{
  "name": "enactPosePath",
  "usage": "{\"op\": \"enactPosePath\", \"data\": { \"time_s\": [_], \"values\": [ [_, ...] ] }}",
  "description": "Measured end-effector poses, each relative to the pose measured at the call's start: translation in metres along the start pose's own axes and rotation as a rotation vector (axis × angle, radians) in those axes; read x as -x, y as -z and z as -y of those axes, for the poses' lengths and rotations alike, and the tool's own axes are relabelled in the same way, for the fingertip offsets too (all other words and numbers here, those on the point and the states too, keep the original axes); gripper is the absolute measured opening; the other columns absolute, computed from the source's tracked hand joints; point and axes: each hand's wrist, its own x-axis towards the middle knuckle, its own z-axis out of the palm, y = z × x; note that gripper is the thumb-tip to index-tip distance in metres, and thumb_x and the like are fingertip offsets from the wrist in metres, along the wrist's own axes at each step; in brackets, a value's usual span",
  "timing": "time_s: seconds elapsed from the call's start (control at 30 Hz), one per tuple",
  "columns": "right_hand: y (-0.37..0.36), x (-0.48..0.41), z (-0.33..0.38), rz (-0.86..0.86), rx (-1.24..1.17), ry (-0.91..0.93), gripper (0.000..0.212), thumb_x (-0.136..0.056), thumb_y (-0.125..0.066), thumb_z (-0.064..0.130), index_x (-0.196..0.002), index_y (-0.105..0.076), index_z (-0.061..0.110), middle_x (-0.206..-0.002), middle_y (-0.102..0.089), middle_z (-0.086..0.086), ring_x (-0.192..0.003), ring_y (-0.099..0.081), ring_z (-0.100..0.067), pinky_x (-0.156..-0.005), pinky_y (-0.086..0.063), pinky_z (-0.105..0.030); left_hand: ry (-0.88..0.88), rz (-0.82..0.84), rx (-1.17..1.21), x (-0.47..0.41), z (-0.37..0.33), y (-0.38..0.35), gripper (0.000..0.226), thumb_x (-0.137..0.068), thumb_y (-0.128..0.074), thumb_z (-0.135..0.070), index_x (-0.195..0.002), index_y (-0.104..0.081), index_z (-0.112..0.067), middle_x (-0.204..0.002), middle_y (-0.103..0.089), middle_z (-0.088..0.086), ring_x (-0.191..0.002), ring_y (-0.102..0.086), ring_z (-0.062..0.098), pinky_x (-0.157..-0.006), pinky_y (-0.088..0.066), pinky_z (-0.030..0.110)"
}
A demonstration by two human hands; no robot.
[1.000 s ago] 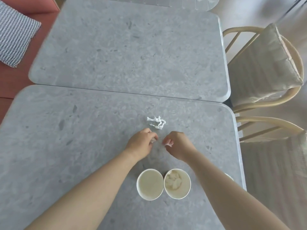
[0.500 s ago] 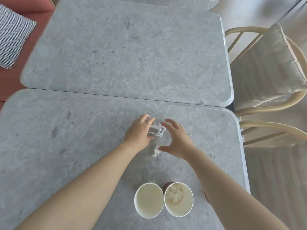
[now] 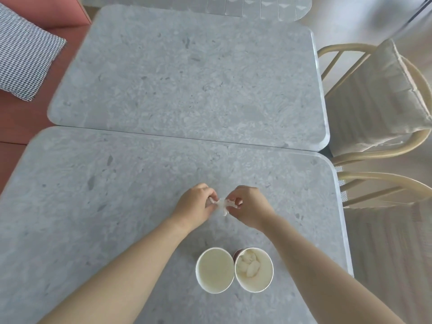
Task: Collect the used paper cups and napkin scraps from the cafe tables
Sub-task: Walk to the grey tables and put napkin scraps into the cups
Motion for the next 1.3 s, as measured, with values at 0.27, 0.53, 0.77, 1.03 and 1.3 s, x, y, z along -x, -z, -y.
{"op": "enactPosePath", "data": {
  "time_s": [0.27,0.53,0.77,1.03,1.3],
  "values": [
    [0.017,0.067,0.04,-0.143,-0.063,0.094,0.014,-0.073,-0.067,0.007,-0.082,-0.07,0.017,-0.08,-0.062,0.006,-0.067,-0.061,-0.01,-0.066,-0.052,-0.024,-0.048,-0.063,0.104,0.066,-0.035,0.03,0.018,-0.074,-0.074,-0.021,-0.09,-0.066,-0.019,-0.09,-0.056,-0.011,-0.075,-0.055,0.008,-0.063,-0.038,0.008],
    [-0.004,0.128,0.053,-0.161,-0.079,-0.01,0.015,-0.072,-0.067,0.009,-0.084,-0.07,0.017,-0.082,-0.062,0.006,-0.071,-0.061,-0.01,-0.068,-0.053,-0.024,-0.054,-0.025,0.138,0.127,-0.053,0.018,0.036,-0.072,-0.076,-0.023,-0.105,-0.061,-0.021,-0.104,-0.062,-0.005,-0.087,-0.06,0.012,-0.077,-0.052,0.028],
    [-0.01,0.143,0.067,-0.176,-0.116,-0.066,0.024,-0.075,-0.067,0.012,-0.098,-0.068,0.02,-0.083,-0.058,0.015,-0.072,-0.059,-0.003,-0.069,-0.051,-0.015,-0.063,-0.022,0.116,0.145,-0.053,0.022,0.046,-0.074,-0.065,-0.005,-0.116,-0.057,-0.022,-0.109,-0.063,-0.003,-0.091,-0.062,0.012,-0.08,-0.052,0.025],
    [-0.004,0.162,0.067,-0.142,-0.234,-0.128,0.035,-0.08,-0.062,0.008,-0.114,-0.061,0.017,-0.094,-0.059,0.009,-0.089,-0.063,-0.011,-0.076,-0.055,-0.027,-0.038,-0.012,0.003,0.15,-0.051,0.019,0.05,-0.071,-0.062,-0.009,-0.115,-0.054,-0.031,-0.116,-0.057,-0.01,-0.101,-0.056,0.011,-0.083,-0.047,0.024],
    [0.0,0.178,0.05,-0.221,-0.142,-0.111,0.033,-0.079,-0.059,0.005,-0.104,-0.063,0.025,-0.097,-0.06,0.015,-0.087,-0.059,0.002,-0.072,-0.046,-0.005,-0.021,0.067,-0.098,0.149,-0.049,0.001,0.065,-0.071,-0.069,-0.038,-0.131,-0.042,-0.034,-0.138,-0.034,-0.014,-0.122,-0.041,0.011,-0.091,-0.045,0.028]
  ]
}}
